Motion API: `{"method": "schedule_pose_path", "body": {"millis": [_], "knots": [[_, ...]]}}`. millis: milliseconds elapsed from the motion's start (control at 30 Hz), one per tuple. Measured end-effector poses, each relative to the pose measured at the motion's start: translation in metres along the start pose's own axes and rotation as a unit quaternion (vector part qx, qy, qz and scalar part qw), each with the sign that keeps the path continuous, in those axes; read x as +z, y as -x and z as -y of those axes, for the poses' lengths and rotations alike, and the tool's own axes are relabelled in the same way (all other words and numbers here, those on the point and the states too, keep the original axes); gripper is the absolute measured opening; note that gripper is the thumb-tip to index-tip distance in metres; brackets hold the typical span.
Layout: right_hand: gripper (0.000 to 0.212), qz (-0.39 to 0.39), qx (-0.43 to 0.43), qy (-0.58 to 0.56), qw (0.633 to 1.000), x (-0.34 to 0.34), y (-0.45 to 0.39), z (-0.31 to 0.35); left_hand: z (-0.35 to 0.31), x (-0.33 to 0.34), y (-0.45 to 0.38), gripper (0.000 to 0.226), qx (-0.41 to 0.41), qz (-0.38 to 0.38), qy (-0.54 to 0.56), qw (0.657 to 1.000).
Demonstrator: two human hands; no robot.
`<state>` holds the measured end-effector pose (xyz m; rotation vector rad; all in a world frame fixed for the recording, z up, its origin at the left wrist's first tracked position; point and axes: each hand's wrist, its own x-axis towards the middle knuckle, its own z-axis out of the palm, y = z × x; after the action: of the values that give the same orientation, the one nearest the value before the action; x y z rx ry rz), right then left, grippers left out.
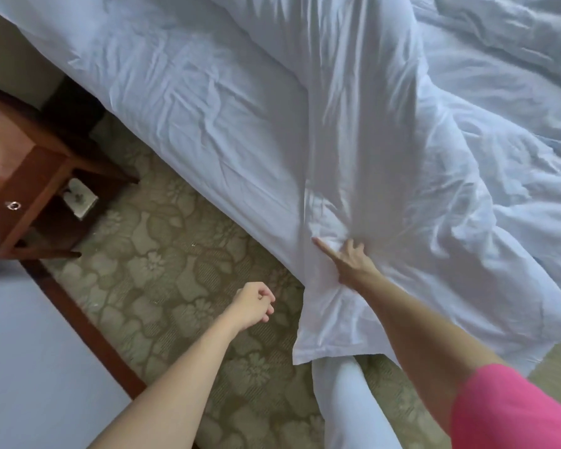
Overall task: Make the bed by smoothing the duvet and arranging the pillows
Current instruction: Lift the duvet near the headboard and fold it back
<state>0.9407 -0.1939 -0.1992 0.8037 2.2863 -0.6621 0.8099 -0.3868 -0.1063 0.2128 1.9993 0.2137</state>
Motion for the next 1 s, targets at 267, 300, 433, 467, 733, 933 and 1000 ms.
{"method": "schedule_pose_path", "body": {"millis": [267, 300, 433, 467, 733, 933, 1000], "knots": [[0.083, -0.015, -0.002, -0.093, 0.996, 0.0, 0.024, 0.0, 0.024, 0.013, 0.022, 0.023, -0.008, -0.015, 0.064, 0.998], [0.076, -0.028, 0.003, -0.106, 0.994, -0.002, 0.031, 0.002, 0.025, 0.014, 0.03, 0.023, -0.006, -0.021, 0.074, 0.997], [0.045, -0.099, -0.016, -0.165, 0.981, -0.026, 0.07, 0.001, 0.016, 0.021, 0.065, 0.018, 0.013, -0.047, 0.098, 0.994], [0.042, -0.122, -0.026, -0.185, 0.975, -0.032, 0.082, -0.002, 0.012, 0.026, 0.076, 0.013, 0.024, -0.05, 0.094, 0.994], [0.038, -0.182, -0.081, -0.463, 0.864, -0.117, 0.197, -0.064, -0.061, 0.098, 0.152, 0.115, 0.101, 0.015, 0.206, 0.973], [0.036, -0.253, -0.084, -0.51, 0.818, -0.199, 0.288, -0.123, -0.144, 0.152, 0.213, 0.036, 0.242, -0.129, 0.266, 0.924], [0.019, -0.236, -0.089, -0.493, 0.832, -0.211, 0.315, -0.132, -0.176, 0.163, 0.245, 0.03, 0.281, -0.161, 0.269, 0.907]]}}
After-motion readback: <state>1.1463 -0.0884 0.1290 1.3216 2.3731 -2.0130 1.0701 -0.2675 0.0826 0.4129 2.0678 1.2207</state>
